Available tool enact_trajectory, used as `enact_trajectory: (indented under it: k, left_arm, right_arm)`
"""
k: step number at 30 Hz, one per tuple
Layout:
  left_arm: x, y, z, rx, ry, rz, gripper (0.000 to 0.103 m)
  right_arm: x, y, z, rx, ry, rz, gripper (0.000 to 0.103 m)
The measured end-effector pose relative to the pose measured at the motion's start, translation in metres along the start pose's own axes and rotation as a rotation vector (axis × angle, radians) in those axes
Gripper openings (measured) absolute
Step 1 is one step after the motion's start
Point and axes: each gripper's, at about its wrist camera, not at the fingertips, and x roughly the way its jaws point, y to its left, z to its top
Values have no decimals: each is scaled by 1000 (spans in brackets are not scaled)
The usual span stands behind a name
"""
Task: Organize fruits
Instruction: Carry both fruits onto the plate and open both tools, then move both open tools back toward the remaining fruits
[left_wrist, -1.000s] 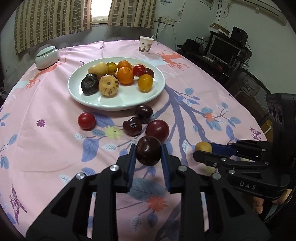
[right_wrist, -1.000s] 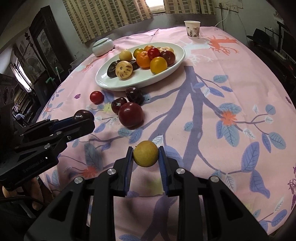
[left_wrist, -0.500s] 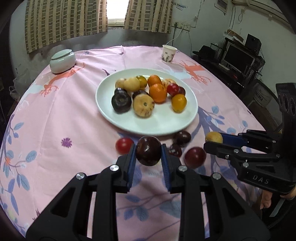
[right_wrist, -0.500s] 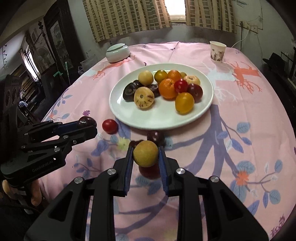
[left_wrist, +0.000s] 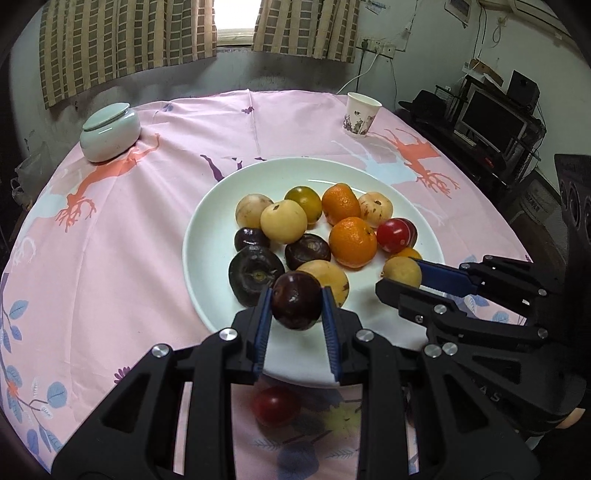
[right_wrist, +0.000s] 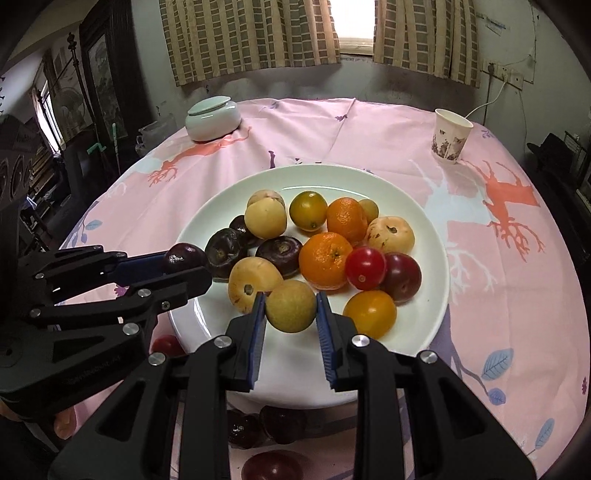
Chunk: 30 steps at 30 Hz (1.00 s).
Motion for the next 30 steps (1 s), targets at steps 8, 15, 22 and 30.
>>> enact_trajectory:
  k: [8, 15, 22, 30]
  left_arm:
    - [7, 13, 7, -59, -24, 26, 47]
    - [-22, 22, 2, -65, -146, 56, 66]
    - [-43, 20, -24, -64, -168, 41, 76]
    - [-54, 17, -75, -97, -124, 13, 78]
  right_arm:
    - [4, 1, 5, -19, -51, -10, 35]
    - [-16, -9, -1, 27, -153, -55, 60]
    - [-40, -11, -33, 77, -35, -4, 60]
    - [-57, -1, -97, 92, 71, 7, 60]
